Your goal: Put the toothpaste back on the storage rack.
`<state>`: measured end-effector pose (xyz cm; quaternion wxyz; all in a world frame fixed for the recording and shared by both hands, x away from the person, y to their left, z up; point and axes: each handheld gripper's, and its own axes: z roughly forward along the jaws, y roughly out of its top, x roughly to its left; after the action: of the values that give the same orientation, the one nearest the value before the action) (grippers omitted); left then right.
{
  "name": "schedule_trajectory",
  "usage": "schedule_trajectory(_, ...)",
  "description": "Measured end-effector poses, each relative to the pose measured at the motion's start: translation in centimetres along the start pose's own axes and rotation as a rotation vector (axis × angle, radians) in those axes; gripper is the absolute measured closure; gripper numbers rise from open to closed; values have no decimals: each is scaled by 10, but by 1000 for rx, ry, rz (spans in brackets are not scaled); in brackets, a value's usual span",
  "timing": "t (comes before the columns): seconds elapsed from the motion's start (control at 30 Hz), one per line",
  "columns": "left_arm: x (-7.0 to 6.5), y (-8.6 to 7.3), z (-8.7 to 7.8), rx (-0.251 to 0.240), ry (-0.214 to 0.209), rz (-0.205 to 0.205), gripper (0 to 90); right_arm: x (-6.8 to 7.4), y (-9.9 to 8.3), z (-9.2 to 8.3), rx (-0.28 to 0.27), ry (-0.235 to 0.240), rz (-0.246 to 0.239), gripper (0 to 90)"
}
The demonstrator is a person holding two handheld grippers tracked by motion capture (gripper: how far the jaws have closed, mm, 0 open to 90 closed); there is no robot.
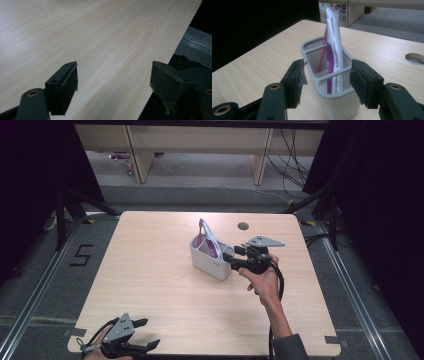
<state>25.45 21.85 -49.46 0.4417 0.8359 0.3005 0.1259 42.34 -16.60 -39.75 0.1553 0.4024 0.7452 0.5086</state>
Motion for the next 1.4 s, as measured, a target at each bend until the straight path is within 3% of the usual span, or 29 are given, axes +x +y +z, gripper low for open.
schedule_trajectory(0.07,-2,-1,0,-11,-7,-26,218,1,-1,-2,-1,-8,-17,418)
schedule_trajectory(0.17,-1,-1,-1,-8,-1,-25,218,5,-4,-7,22,-8,-3,398)
schedule_trajectory(0.23,-1,0,-1,-7,-5,-16,218,4,-8,-9,16,-2,-36,392)
schedule_trajectory(0.3,-2,-1,-1,-10,-2,-16,218,7,-11,-13,37,-6,-3,384)
schedule_trajectory(0.33,-2,-1,-1,-10,-2,-16,218,5,-13,-15,30,-13,-35,381)
schedule_trajectory(0.4,-1,-1,-1,-2,1,-8,218,8,-16,-19,45,-8,-5,373)
schedule_trajectory(0.43,-1,-1,-1,-8,-5,-10,218,6,-18,-20,44,-19,-46,366)
schedule_trajectory(0.5,-1,-2,0,-16,-6,-22,218,6,-21,-23,54,-8,-42,360)
schedule_trajectory(0.53,-1,-2,0,-18,-4,-23,218,9,-22,-26,56,-18,-17,357)
schedule_trajectory(0.6,-1,-1,0,-13,-8,-19,218,8,-25,-29,67,-19,-23,348)
schedule_trajectory(0.63,1,-1,-2,14,0,15,218,6,-27,-30,55,-20,-54,342)
schedule_trajectory(0.7,-1,-1,-1,-9,-3,-7,218,8,-30,-34,74,-20,-6,335)
schedule_trajectory(0.73,-1,-1,0,-15,-5,-17,218,5,-33,-36,73,-27,-37,330)
schedule_trajectory(0.77,-1,-2,0,-14,-5,-19,218,5,-34,-37,71,-25,-27,325)
schedule_trajectory(0.8,-1,-2,0,-12,-6,-19,218,8,-37,-39,78,-30,13,324)
schedule_trajectory(0.83,-1,-1,0,-6,-5,-12,218,4,-38,-41,70,-31,-35,320)
schedule_trajectory(0.87,0,-1,-2,19,8,12,218,4,-40,-42,69,-33,-26,317)
schedule_trajectory(0.9,0,-1,-2,17,8,10,218,4,-41,-44,76,-38,-30,314)
schedule_trajectory(1.0,-1,-2,0,-7,5,-7,218,8,-48,-49,93,-33,24,303)
schedule_trajectory(1.03,-2,-2,0,-16,3,-19,218,7,-49,-49,84,-40,-1,297)
schedule_trajectory(1.1,-2,-2,-1,-8,4,-16,218,6,-53,-51,100,-24,-1,295)
schedule_trajectory(1.17,0,-2,-2,9,5,8,218,5,-57,-53,102,-36,-13,291)
schedule_trajectory(1.2,-1,-2,-1,-3,3,-6,218,7,-60,-53,111,-31,14,287)
schedule_trajectory(1.27,-1,-2,-2,-5,2,-5,218,5,-64,-53,122,-33,-10,284)
schedule_trajectory(1.4,-1,-2,-2,-9,-1,-9,218,6,-72,-53,131,-31,24,281)
